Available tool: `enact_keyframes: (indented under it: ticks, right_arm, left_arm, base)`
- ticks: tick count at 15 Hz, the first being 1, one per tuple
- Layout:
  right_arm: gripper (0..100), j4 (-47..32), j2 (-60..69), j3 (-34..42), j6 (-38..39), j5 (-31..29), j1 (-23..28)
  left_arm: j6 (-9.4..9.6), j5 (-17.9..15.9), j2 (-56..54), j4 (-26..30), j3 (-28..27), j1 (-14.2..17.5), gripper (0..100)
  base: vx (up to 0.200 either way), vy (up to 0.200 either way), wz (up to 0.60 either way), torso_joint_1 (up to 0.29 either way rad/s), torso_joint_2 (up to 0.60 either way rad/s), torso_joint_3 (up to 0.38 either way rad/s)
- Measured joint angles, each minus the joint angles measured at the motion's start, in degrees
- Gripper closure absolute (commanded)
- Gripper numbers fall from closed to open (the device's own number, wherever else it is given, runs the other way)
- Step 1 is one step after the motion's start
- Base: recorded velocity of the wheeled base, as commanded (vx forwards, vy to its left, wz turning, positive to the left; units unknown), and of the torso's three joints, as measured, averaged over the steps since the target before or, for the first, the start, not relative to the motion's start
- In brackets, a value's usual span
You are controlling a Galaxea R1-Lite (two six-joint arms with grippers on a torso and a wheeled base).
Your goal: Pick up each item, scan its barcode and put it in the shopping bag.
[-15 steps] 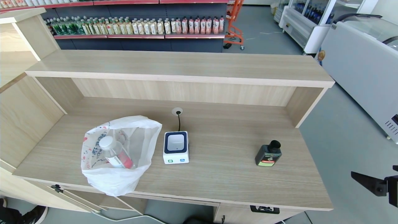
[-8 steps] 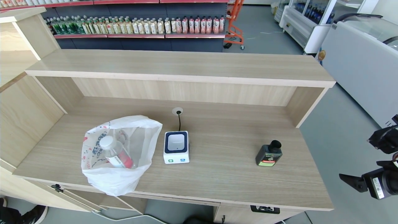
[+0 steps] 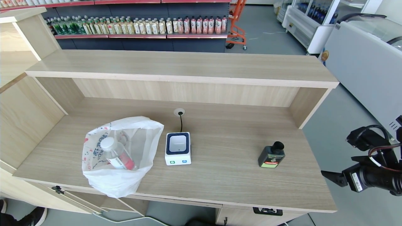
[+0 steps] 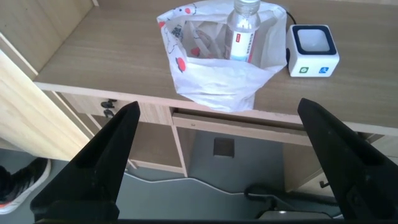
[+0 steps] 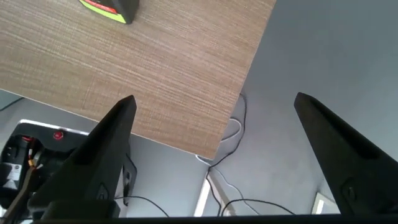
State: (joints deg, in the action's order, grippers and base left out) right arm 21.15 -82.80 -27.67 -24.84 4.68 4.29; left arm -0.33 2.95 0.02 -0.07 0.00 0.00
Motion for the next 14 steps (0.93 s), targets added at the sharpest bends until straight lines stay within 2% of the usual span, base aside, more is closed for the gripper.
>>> enact_keyframes:
  ticks: [6,10,14]
  right_arm:
    - [0,7.31,-7.77,-0.49,-3.01,4.05,-2.61]
    - [0,11.69,-12.9,-1.62,-5.4,9.81,-5.45]
    - [0,14.07,-17.26,-3.72,-6.41,10.14,-7.23]
  left_arm:
    - [0.01,0.02,0.0,0.0,0.0,0.0,0]
    - [0.01,0.0,0.0,0.0,0.0,0.0,0]
    - [0.0,0.02,0.0,0.0,0.0,0.0,0]
  base:
    - [0.0,0.0,0.0,0.0,0.0,0.0]
    - [0.0,0.0,0.0,0.0,0.0,0.0]
    - [0.0,0.0,0.0,0.0,0.0,0.0]
